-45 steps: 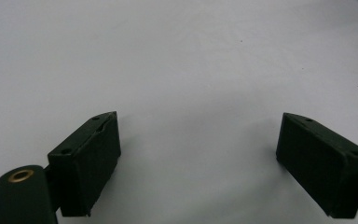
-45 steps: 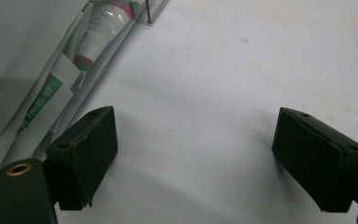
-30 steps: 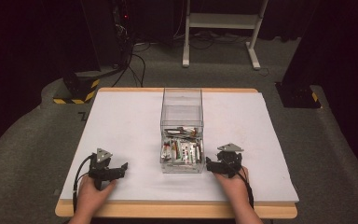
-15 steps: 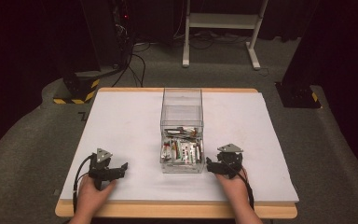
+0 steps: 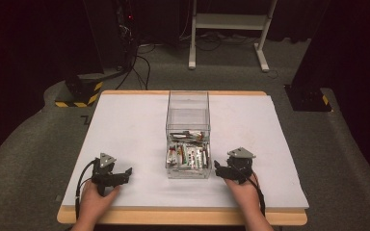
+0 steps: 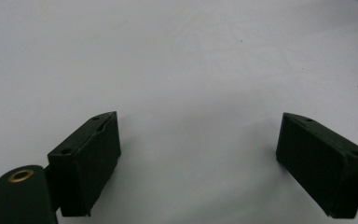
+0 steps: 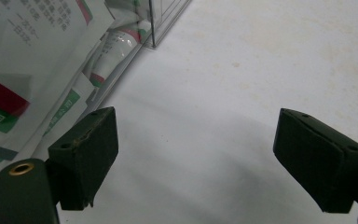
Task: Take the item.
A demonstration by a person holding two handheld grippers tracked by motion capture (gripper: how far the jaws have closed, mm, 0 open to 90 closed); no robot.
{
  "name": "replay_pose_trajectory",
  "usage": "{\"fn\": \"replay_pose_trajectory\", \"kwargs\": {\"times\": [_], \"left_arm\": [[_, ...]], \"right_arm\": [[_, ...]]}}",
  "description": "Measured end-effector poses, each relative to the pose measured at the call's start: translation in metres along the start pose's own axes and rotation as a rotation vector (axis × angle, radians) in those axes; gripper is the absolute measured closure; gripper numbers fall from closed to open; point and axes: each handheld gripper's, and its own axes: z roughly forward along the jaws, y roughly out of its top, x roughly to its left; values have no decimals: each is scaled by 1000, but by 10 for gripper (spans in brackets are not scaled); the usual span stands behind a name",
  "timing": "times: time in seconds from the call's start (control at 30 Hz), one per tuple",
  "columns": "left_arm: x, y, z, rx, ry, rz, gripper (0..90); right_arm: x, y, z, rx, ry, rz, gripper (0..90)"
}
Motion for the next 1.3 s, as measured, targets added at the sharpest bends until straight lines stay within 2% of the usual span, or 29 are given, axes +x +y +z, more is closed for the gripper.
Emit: {"fn": "replay_pose_trajectory", "kwargs": {"times": [0.4,0.73,1.07,1.3], "left_arm": [[0,0,0,0,0,0,137],[0,0,0,1,0,0,137],[0,0,0,0,0,0,137],[0,0,0,1,0,0,137]], "right_arm": [[-1,5,-11,-43,11,7,139],[0,10,-20,-66,7,-10,142],[0,15,-29,-84,15,7,138],[-2,19,-38,-116,19,13,137]]}}
